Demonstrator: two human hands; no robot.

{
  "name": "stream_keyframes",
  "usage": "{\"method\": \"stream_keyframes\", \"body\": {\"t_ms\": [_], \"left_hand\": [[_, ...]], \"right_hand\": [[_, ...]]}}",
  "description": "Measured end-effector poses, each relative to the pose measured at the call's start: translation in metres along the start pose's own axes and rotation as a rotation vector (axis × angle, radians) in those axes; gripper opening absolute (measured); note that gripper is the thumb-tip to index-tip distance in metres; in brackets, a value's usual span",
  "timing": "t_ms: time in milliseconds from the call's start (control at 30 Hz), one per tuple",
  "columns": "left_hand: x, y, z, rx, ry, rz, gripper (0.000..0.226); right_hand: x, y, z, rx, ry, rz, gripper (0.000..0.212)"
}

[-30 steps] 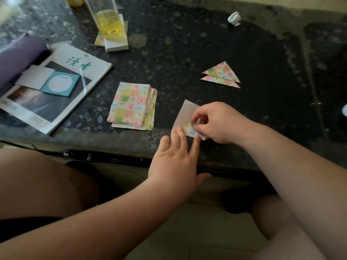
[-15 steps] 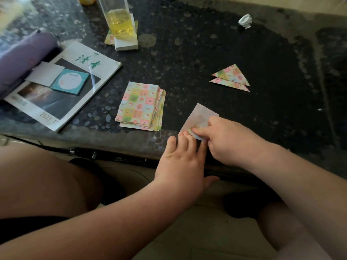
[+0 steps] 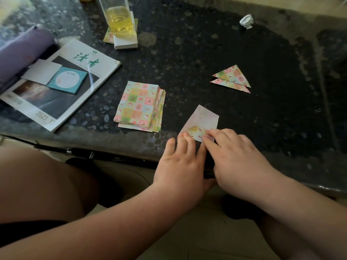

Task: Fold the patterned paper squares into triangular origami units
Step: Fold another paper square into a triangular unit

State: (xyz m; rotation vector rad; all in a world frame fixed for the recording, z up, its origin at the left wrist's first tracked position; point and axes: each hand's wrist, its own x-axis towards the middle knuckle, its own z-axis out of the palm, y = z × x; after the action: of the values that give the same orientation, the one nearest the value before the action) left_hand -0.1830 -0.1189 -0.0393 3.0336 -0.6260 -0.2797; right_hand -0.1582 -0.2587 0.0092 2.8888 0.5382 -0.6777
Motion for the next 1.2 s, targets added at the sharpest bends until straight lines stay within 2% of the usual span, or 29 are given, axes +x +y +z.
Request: {"method": "stream_keyframes", "body": {"t_ms": [200, 300, 533, 667, 867, 1200], "left_hand": [[0.0, -0.006, 0.0, -0.004, 0.024, -0.064, 0.093], [0.001, -0.006, 0.002, -0.05, 0.048, -0.024, 0.091], [0.002, 0.008, -0.001, -0.017, -0.03, 0.085, 0.09], [0.001, 0.013, 0.002, -0.008, 0.021, 0.095, 0.091], [0.002, 0.005, 0.007, 0.057, -0.049, 0.058, 0.108], [0.003, -0.011, -0.005, 0.192, -0.122, 0.043, 0.115]], "right_hand": [[0.0, 0.006, 0.005, 0.056, 0.015, 0.012, 0.073], [0.003, 0.003, 0.007, 0.054, 0.034, -0.011, 0.075], [0.007, 0.005, 0.01, 0.065, 0.026, -0.056, 0.087], [0.007, 0.012, 0.013, 0.089, 0.039, -0.058, 0.089], [0.007, 0.015, 0.012, 0.095, 0.031, -0.062, 0.089], [0.007, 0.013, 0.013, 0.071, 0.041, -0.056, 0.095]]}}
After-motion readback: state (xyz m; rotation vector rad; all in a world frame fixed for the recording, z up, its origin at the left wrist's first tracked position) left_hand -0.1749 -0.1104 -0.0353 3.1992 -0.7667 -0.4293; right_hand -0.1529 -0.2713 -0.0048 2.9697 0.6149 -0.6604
